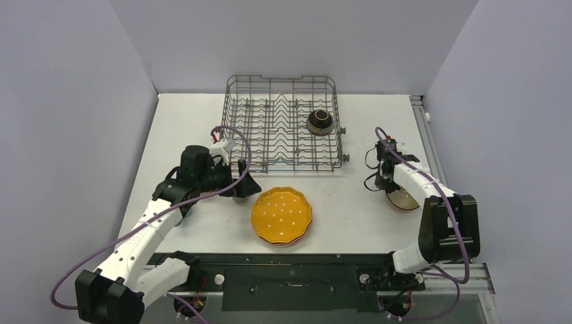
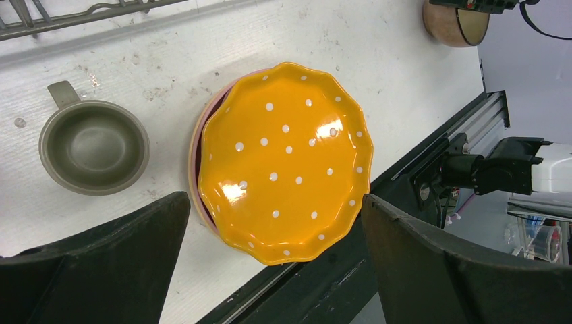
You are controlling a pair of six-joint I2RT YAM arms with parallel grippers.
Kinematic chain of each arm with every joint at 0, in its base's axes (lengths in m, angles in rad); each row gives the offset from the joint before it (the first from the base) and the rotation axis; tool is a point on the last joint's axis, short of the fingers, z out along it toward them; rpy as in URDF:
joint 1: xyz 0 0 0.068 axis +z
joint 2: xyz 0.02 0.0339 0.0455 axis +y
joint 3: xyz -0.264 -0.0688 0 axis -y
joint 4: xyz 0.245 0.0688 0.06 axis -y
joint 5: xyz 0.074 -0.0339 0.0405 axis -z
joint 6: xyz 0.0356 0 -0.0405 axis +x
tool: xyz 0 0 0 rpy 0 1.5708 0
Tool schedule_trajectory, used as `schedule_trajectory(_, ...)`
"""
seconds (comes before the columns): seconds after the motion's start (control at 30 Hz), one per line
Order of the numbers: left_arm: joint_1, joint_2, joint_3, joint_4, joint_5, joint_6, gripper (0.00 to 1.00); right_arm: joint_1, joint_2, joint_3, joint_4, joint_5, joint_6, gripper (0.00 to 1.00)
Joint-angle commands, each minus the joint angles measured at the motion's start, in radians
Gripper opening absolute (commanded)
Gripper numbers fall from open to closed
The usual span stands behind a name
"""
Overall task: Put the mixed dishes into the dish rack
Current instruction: Pick up the bowl from the corner of the board.
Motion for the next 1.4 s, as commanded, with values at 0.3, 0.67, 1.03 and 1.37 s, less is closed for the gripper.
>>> schedule_trajectory(0.3,0.003,-0.007,0.007,0.029,-0.025,0.012,0.96,0.159,-0.102,0.045,-0.011,0.012,-0.008,0.0)
schedule_trajectory(0.67,0.003,0.012,0.012,0.027,-0.019,0.008,0.96,0.3,-0.222,0.045,-0.036,0.002,-0.081,0.0)
schedule_trajectory(1.03,0.003,0.068,0.15,-0.049,-0.014,-0.007,0.96,0.459,-0.375,0.059,-0.081,-0.02,-0.182,0.0)
schedule_trajectory(1.37,0.003,0.095,0.289,-0.2,-0.063,0.023,0.96,0.612,-0.464,0.069,-0.095,-0.055,-0.258,0.0)
